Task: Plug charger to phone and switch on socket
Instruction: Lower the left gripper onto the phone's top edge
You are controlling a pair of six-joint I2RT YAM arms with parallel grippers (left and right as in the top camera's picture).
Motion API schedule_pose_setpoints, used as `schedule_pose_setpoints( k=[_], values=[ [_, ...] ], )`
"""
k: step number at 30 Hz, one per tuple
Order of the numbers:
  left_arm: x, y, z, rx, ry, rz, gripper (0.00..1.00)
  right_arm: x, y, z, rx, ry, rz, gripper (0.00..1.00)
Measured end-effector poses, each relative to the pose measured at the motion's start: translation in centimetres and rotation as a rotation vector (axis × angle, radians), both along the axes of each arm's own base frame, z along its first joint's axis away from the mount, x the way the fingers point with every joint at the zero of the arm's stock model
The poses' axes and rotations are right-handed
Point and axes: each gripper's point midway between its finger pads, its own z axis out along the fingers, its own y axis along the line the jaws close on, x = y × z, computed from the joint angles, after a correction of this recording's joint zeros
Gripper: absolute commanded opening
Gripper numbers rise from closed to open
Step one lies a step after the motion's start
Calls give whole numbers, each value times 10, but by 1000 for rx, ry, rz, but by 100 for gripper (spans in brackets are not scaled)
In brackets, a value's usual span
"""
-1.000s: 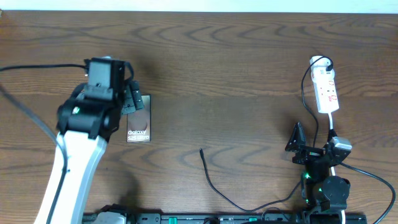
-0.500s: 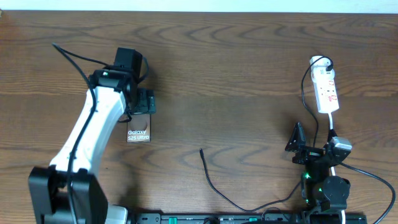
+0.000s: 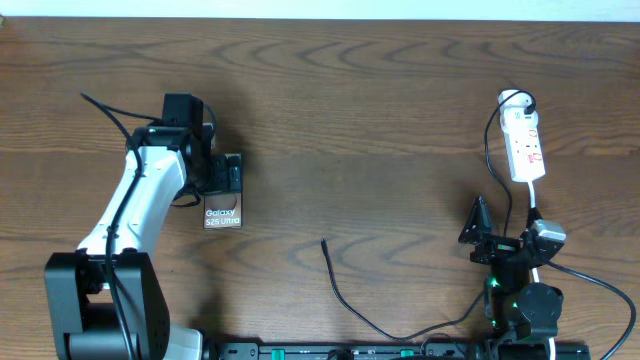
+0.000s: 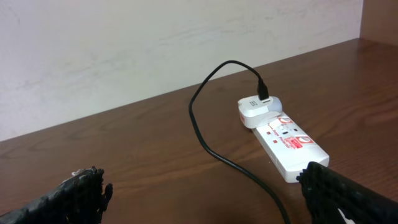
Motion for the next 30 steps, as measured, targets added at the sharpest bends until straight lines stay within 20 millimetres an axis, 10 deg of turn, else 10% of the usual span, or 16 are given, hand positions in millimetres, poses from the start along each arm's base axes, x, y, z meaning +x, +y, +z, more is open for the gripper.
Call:
schedule_pose_setpoints(
  k=[30],
  values=[
    [8, -1, -25, -3, -80, -42, 98, 0, 0, 0, 0, 0, 0, 99]
  ],
)
